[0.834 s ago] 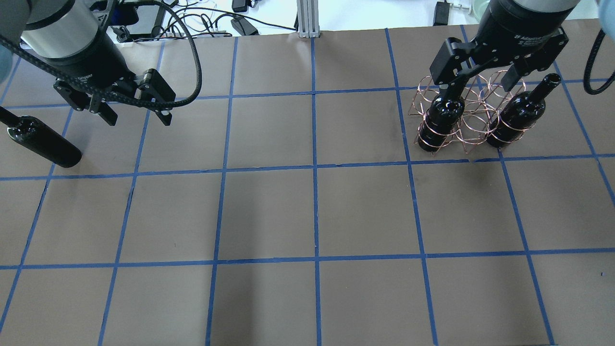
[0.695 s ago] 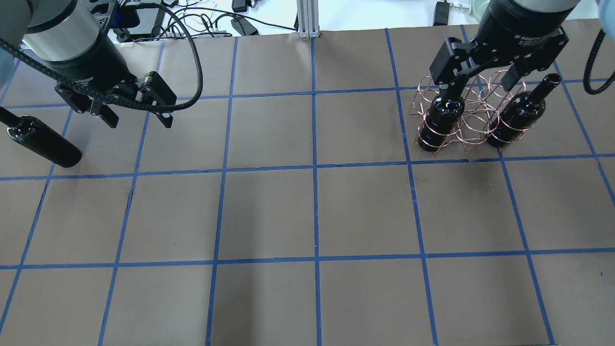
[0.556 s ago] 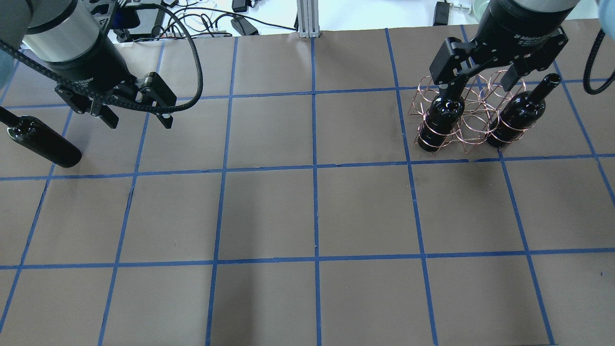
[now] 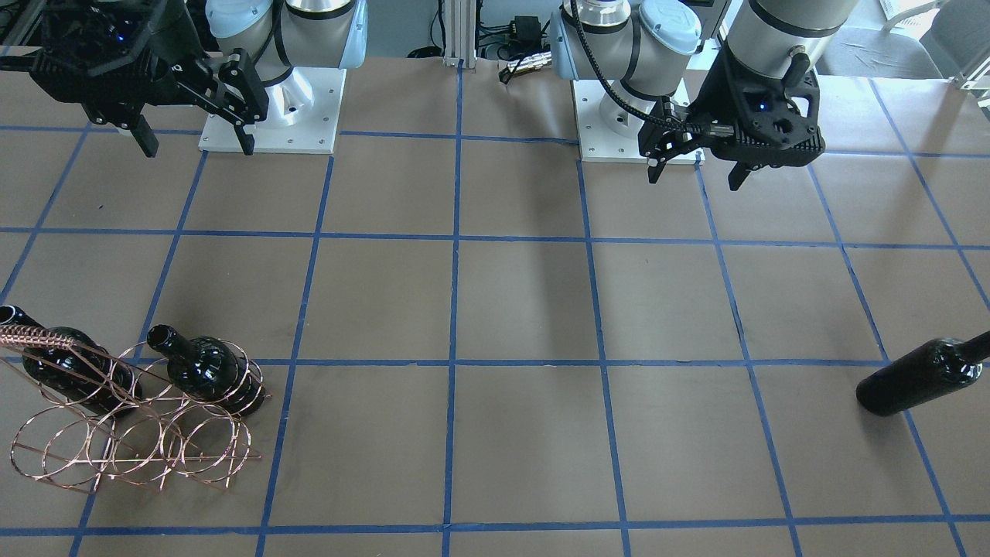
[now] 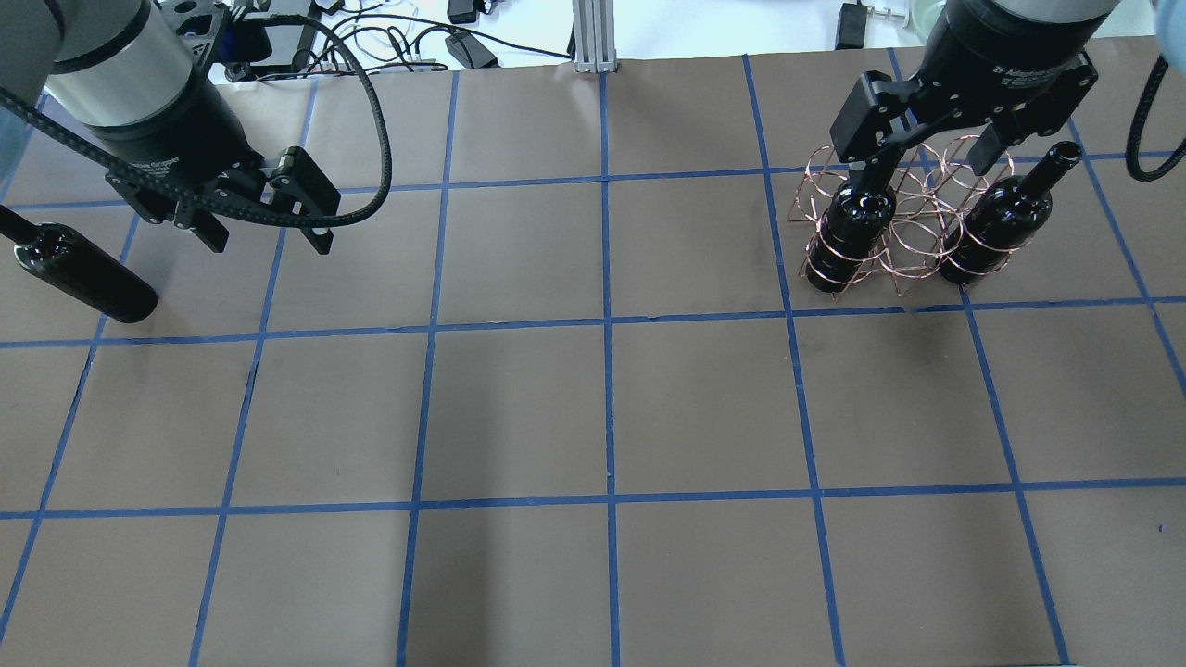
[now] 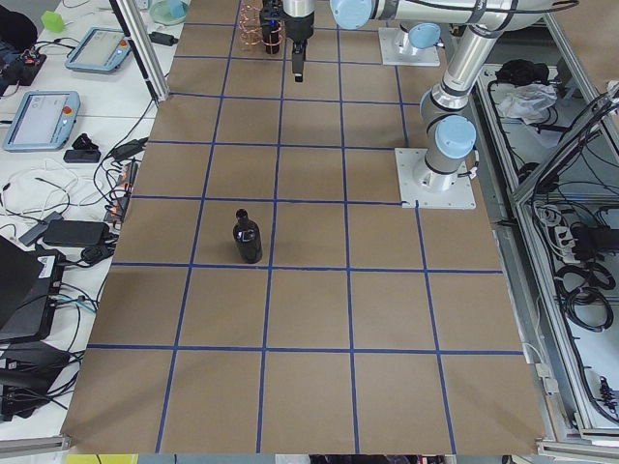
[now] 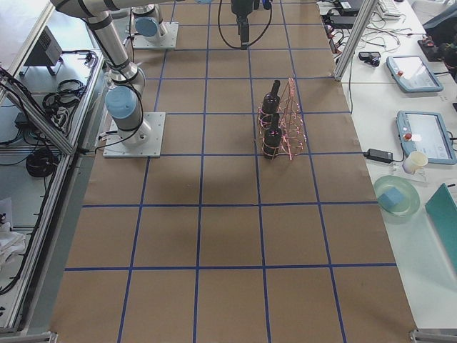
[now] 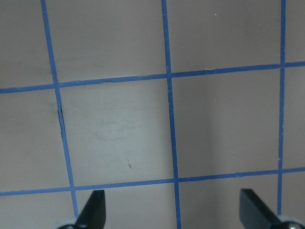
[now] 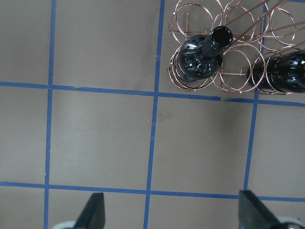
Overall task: Place wine into wine basket
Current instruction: 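Move the left gripper over the dark wine bottle lying on the table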
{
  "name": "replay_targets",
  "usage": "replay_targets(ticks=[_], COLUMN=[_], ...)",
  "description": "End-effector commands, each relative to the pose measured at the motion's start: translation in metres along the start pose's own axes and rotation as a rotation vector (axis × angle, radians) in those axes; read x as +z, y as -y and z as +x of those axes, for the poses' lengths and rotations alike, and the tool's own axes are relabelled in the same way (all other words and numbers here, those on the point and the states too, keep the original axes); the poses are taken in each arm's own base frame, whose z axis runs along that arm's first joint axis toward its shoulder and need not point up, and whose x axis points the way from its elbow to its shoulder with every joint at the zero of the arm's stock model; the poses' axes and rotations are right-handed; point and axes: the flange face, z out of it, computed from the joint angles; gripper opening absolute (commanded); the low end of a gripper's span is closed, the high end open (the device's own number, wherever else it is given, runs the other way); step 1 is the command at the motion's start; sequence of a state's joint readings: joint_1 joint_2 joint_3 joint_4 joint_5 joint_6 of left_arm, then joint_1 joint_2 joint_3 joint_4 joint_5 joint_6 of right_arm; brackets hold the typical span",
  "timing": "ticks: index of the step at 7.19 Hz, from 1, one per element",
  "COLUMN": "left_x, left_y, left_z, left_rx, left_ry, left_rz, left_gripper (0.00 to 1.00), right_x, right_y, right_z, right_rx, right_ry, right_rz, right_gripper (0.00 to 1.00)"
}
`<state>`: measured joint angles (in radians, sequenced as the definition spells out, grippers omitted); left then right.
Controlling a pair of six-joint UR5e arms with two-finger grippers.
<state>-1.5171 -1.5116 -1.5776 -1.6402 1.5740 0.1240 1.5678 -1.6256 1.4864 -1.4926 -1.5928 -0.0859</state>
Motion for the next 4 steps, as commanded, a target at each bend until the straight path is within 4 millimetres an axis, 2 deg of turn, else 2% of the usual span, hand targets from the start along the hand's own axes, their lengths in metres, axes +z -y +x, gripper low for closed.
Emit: replay_targets(ticks=[1,4], left_x=[0.0,0.0015], left_y=[0.0,0.0011], left_z=[0.0003,-0.0014], left_rx=[-0.001,-0.001], left_ry=[-0.003,-0.002], left_rz=[0.002,-0.003], left_gripper=[0.99,1.0], right_x=[0.001,-0.0007], right_y=[0.0012,0.0029], right_z=[0.0001,0.0005], right_rx=[0.0,-0.001], right_ry=[0.001,-0.004], right_rz=[0.0,0.017], right_gripper=[1.0,1.0])
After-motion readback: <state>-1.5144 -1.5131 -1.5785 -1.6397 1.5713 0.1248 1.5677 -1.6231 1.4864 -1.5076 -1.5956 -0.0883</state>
